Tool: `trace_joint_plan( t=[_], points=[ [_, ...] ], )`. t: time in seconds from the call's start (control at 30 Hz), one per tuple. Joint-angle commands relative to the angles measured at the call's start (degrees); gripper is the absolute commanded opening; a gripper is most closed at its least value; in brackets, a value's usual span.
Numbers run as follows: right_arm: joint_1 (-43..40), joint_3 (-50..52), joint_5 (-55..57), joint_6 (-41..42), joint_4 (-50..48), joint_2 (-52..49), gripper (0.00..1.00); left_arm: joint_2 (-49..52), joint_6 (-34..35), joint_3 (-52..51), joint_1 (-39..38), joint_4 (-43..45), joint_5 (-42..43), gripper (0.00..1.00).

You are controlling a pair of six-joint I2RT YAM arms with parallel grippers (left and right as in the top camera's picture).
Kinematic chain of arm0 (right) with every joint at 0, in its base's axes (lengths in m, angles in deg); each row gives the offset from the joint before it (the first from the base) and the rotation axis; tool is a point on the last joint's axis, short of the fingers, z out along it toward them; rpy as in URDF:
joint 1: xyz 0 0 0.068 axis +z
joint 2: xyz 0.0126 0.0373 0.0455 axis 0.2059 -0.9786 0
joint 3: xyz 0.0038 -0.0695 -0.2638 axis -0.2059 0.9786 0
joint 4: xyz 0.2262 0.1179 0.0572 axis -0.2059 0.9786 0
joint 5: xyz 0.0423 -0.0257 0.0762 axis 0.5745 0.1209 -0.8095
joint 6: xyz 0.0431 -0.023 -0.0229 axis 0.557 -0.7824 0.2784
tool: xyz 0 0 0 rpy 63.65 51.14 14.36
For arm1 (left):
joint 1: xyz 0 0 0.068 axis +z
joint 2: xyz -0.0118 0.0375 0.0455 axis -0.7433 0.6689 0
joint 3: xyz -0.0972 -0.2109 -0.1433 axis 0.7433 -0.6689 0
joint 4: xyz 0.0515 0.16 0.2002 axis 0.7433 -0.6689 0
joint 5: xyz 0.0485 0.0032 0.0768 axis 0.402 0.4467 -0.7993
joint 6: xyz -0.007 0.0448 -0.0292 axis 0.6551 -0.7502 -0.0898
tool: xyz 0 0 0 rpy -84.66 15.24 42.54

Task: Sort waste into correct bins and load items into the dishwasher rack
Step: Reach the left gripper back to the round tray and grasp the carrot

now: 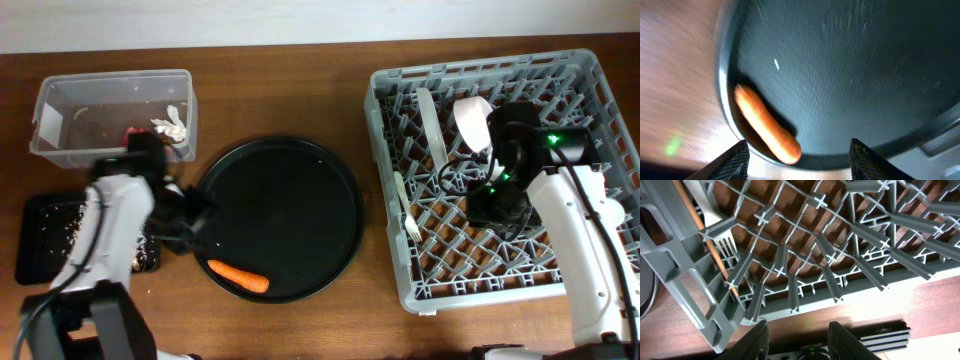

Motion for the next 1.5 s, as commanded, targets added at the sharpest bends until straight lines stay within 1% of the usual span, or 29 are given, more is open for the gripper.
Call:
trace_joint_plan(
  t=[0.0,0.1,0.17,0.23,0.3,0.37,0.43,0.67,0.77,0.83,0.9,0.93,0.97,1.13,1.2,1.27,1.3,1.4,1.47],
  points=[
    [0.52,0.31,1.09,0.24,-0.20,0.28,0.42,-0.35,7.26,-5.68,-6.40,2.40,2.47,0.64],
    [0.52,0.31,1.11,0.24,-0.20,0.28,0.42,-0.35,10.10,-9.68,-10.64,4.68,2.05,0.63],
    [0.52,0.31,1.11,0.24,-0.20,0.28,0.42,-0.35,10.73,-11.52,-12.57,5.60,2.03,0.63],
    [0.52,0.31,1.11,0.24,-0.20,0.28,0.42,-0.35,11.04,-12.52,-13.73,5.75,1.77,0.63],
    [0.52,0.31,1.11,0.24,-0.17,0.28,0.42,-0.35,12.46,-13.22,-14.64,5.77,-0.22,0.63],
    [0.52,0.31,1.09,0.24,-0.17,0.28,0.42,-0.35,13.77,-13.81,-15.21,6.60,-2.82,0.63],
    [0.52,0.31,1.09,0.24,-0.15,0.28,0.42,-0.35,13.90,-14.62,-15.52,8.07,-2.95,0.63],
    [0.52,0.31,1.11,0.24,-0.11,0.28,0.42,-0.35,15.72,-21.66,-15.50,16.94,-5.57,0.63],
    [0.52,0.31,1.09,0.24,-0.11,0.28,0.42,-0.35,15.69,-21.86,-15.50,17.20,-6.99,0.61],
    [0.52,0.31,1.09,0.24,-0.11,0.28,0.42,-0.35,15.67,-21.86,-15.50,17.40,-7.02,0.48],
    [0.52,0.31,1.11,0.24,-0.07,0.28,0.42,-0.35,15.67,-21.86,-15.50,17.40,-7.04,0.40],
    [0.52,0.31,1.09,0.24,-0.04,0.28,0.42,-0.35,15.67,-21.86,-15.50,17.42,-7.28,0.34],
    [0.52,0.31,1.11,0.24,0.02,0.28,0.42,-0.35,15.65,-21.84,-15.50,17.55,-7.54,0.32],
    [0.52,0.31,1.11,0.24,0.09,0.28,0.42,-0.35,15.63,-21.40,-15.39,17.62,-8.59,0.30],
    [0.52,0.31,1.11,0.24,0.09,0.28,0.42,-0.35,15.61,-19.96,-15.32,17.57,-10.36,0.30],
    [0.52,0.31,1.11,0.24,0.11,0.28,0.42,-0.35,14.32,-18.49,-15.32,17.55,-11.19,0.29],
    [0.52,0.31,1.11,0.22,0.11,0.28,0.42,-0.35,12.76,-16.90,-15.26,17.51,-12.04,0.25],
    [0.52,0.31,1.14,0.22,0.11,0.28,0.42,-0.35,11.93,-11.98,-14.67,14.38,-16.57,0.24],
    [0.52,0.31,1.14,0.22,0.11,0.28,0.42,-0.35,11.85,-7.30,-12.87,10.51,-20.81,0.25]
  ],
)
